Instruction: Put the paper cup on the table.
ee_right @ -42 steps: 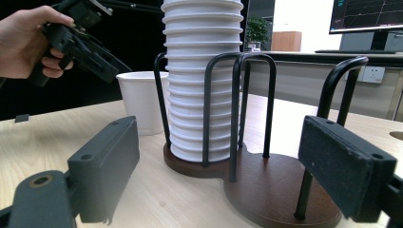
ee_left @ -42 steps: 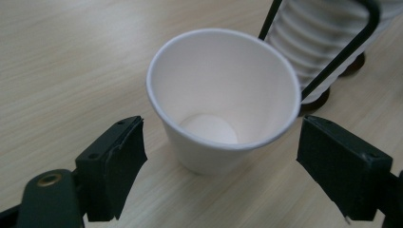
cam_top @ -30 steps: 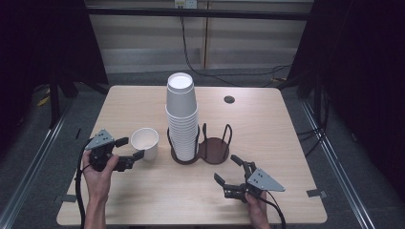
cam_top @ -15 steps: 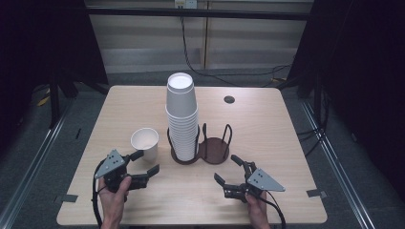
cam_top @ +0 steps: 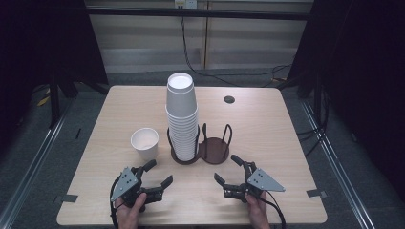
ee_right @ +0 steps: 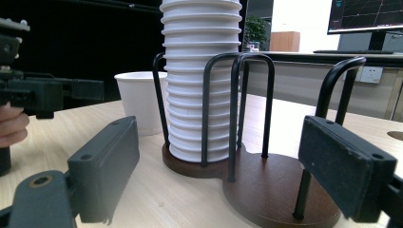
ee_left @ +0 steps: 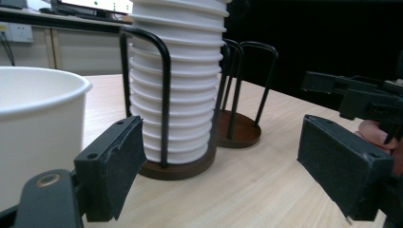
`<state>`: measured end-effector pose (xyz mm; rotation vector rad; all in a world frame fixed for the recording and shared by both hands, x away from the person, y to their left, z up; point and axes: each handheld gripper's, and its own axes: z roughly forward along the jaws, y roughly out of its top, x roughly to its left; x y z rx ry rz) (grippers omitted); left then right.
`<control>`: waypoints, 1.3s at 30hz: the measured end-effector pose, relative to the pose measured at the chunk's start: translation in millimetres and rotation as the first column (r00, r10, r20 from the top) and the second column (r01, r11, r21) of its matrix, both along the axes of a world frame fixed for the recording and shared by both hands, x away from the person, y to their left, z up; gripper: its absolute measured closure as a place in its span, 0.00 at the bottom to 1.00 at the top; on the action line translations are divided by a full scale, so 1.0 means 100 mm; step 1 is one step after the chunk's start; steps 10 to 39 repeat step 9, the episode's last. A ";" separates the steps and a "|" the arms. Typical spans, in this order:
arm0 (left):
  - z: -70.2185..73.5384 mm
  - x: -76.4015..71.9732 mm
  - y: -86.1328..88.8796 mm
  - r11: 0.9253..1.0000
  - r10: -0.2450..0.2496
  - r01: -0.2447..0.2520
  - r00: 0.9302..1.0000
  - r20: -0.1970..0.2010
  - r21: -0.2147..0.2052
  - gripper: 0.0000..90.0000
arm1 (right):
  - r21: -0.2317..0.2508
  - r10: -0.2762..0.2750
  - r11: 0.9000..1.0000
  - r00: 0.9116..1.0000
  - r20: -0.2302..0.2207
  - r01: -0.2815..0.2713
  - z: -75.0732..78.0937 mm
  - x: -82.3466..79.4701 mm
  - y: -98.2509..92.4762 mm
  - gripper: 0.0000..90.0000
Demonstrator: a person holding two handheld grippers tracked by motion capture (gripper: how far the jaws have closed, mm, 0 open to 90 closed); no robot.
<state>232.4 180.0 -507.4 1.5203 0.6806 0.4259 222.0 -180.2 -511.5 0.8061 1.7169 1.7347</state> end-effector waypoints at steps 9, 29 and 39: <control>-0.03 -0.04 -0.06 1.000 0.027 -0.028 0.990 0.138 0.009 0.17 | 0.001 -0.006 1.000 1.000 -0.001 0.006 0.00 0.00 0.00 0.14; -0.03 -0.04 -0.06 1.000 0.027 -0.028 0.990 0.138 0.009 0.17 | 0.001 -0.006 1.000 1.000 -0.001 0.006 0.00 0.00 0.00 0.14; -0.03 -0.04 -0.06 1.000 0.027 -0.028 0.990 0.138 0.009 0.17 | 0.001 -0.006 1.000 1.000 -0.001 0.006 0.00 0.00 0.00 0.14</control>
